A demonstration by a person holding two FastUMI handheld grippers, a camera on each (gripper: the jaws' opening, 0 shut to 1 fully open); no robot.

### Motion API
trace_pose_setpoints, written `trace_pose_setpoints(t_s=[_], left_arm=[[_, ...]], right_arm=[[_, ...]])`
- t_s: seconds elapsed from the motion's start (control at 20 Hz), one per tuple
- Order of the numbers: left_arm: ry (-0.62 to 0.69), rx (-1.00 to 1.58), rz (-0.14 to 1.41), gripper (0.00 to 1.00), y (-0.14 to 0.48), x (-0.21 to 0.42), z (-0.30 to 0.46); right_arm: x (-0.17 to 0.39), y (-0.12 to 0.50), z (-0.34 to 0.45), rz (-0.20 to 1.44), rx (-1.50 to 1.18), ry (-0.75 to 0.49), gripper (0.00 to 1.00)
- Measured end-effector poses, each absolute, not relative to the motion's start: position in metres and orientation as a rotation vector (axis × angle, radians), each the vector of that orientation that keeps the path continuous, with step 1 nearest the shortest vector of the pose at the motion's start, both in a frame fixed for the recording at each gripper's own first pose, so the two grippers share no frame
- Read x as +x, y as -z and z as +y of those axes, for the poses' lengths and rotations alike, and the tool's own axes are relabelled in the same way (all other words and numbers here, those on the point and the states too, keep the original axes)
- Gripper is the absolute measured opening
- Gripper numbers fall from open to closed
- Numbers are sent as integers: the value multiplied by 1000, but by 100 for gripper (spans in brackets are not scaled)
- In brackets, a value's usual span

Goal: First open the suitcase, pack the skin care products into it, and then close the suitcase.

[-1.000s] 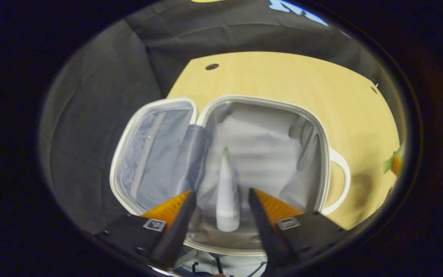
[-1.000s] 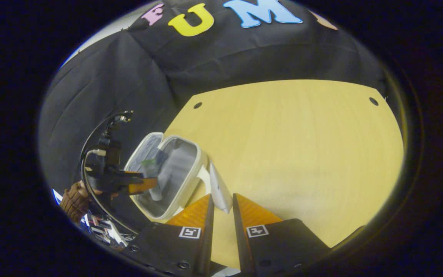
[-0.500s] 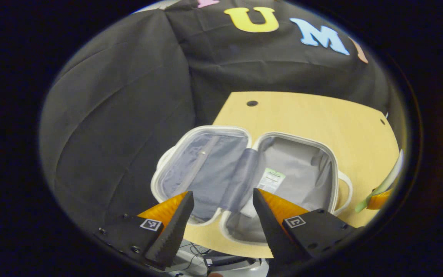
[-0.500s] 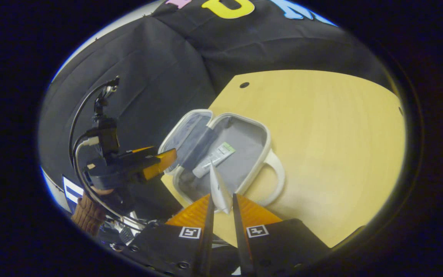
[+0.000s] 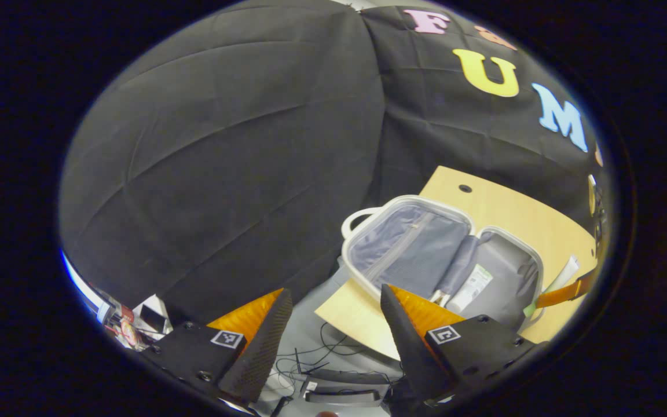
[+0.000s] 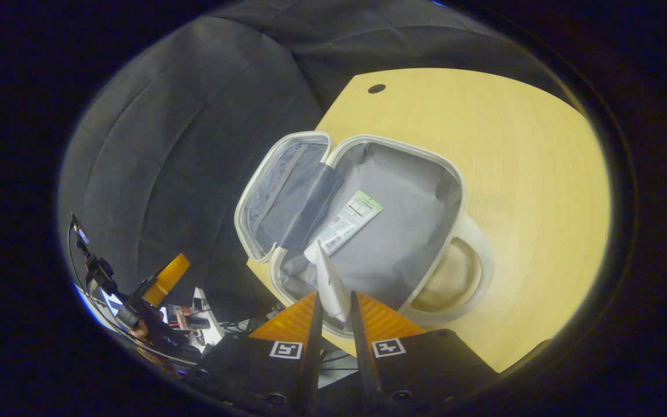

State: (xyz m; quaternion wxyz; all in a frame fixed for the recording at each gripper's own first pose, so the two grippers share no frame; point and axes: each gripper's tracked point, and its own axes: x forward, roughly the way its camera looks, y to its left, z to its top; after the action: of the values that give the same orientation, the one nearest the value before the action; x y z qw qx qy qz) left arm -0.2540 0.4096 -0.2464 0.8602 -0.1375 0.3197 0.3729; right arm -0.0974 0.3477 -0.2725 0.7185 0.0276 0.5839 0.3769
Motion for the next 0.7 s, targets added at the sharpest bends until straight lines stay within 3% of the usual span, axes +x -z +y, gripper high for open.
trace_pose_setpoints(t_s=[0.1,0.15,0.25,0.55,0.7], left_arm=[[-808,-312,698,100,251,-271,423],[-811,-320,714,100,254,-277,429],[-800,-329,749,100,259,-278,437],[-705,-276,815,100,275,-222,503],[-626,-297,829,99,287,-163,549]], right_arm=[[-88,283,352,1291,34,-814,31],[-86,288,352,1296,19,-806,58],[-77,291,352,1283,10,-784,74],[-67,278,329,1216,-2,-793,75],[-52,278,297,1188,-24,-725,75]])
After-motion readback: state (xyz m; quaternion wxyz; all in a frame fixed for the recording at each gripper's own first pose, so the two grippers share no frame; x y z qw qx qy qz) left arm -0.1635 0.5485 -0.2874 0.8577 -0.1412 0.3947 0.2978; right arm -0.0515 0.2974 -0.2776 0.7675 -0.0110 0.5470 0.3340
